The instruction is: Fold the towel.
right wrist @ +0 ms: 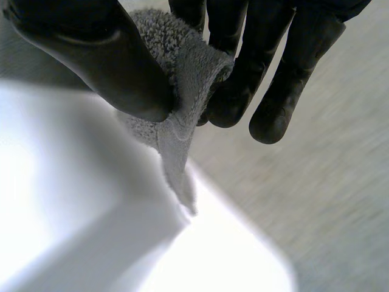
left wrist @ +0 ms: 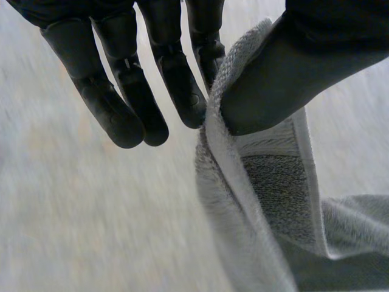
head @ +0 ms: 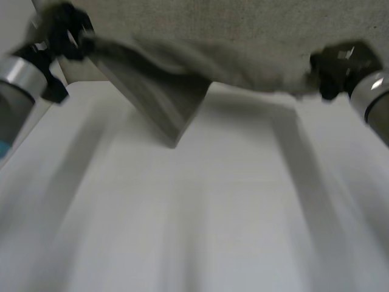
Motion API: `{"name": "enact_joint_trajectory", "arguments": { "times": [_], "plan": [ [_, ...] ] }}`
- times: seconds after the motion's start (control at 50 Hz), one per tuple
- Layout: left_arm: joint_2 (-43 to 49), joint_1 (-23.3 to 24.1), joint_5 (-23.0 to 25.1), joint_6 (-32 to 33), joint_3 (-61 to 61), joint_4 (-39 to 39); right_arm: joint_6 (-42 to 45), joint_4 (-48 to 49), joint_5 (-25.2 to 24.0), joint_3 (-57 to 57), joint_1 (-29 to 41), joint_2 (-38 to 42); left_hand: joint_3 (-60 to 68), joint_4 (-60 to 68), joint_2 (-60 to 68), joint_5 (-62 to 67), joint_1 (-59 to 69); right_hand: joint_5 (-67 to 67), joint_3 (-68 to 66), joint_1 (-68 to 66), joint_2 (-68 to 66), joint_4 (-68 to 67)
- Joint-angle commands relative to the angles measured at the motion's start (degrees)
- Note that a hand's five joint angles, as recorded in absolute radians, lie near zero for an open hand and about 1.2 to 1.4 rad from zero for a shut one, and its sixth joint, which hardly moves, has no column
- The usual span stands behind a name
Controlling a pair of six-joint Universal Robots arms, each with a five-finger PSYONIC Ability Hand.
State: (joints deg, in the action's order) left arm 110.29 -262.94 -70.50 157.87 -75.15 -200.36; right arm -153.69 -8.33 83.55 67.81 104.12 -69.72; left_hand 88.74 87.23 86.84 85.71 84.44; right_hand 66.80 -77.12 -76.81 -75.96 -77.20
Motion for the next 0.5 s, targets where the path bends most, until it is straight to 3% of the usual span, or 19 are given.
{"name": "enact_joint_trajectory", "arguments": {
  "times": [0.02,0.12,0.24,0.3,0.34,0.4,0.44,0.46,0.5],
  "plan": [
    [0.1,-0.38,5.99,7.97,-14.15,-1.0,2.61,-1.87,-1.29,10.59,-0.94,1.34,-8.74,-7.23,-6.84,-15.71,-4.44,3.2,-2.88,-3.19,-4.04,-2.8],
    [-0.16,-2.13,10.55,20.43,-23.8,-1.61,6.91,-0.91,-2.51,18.31,-3.3,1.43,-8.74,-7.23,-6.84,-15.71,-4.44,3.2,-2.88,-3.19,-4.04,-2.8],
    [-4.82,-4.25,11.0,23.0,-25.14,-0.47,6.47,-0.37,-3.84,19.56,-4.71,-1.83,-8.74,-7.23,-6.84,-15.71,-4.44,3.2,-2.88,-3.19,-4.04,-2.8],
    [-9.48,-5.56,10.91,21.33,-24.96,0.15,6.21,-0.81,-3.66,19.2,-4.89,-8.94,-8.74,-7.23,-6.84,-15.71,-4.44,3.2,-2.88,-3.19,-4.04,-2.8],
    [-17.34,-6.35,10.91,18.19,-24.52,0.23,6.12,-1.16,-3.66,17.28,-5.15,-16.82,-8.74,-7.23,-6.84,-15.71,-4.44,3.2,-2.88,-3.19,-4.04,-2.8],
    [-22.04,-6.97,10.91,15.89,-24.26,0.06,5.95,-1.6,-4.1,15.6,-5.15,-20.63,-8.74,-7.23,-6.84,-15.71,-4.44,3.2,-2.88,-3.19,-4.04,-2.8],
    [-30.01,-8.63,10.74,10.64,-22.77,-0.29,5.68,-5.01,-5.5,11.32,-5.33,-26.94,-8.74,-7.23,-6.84,-15.71,-4.44,3.2,-2.88,-3.19,-4.04,-2.8],
    [-30.04,-8.64,10.73,10.61,-22.76,-0.29,5.68,-5.03,-5.51,11.29,-5.33,-26.96,-8.74,-7.23,-6.84,-15.71,-4.44,3.2,-2.88,-3.19,-4.04,-2.8],
    [-35.03,-10.13,10.56,4.49,-20.66,-0.29,5.77,-11.24,-6.99,6.22,-6.38,-29.16,-8.74,-7.23,-6.84,-15.71,-4.44,3.2,-2.88,-3.19,-4.04,-2.8]
  ]
}}
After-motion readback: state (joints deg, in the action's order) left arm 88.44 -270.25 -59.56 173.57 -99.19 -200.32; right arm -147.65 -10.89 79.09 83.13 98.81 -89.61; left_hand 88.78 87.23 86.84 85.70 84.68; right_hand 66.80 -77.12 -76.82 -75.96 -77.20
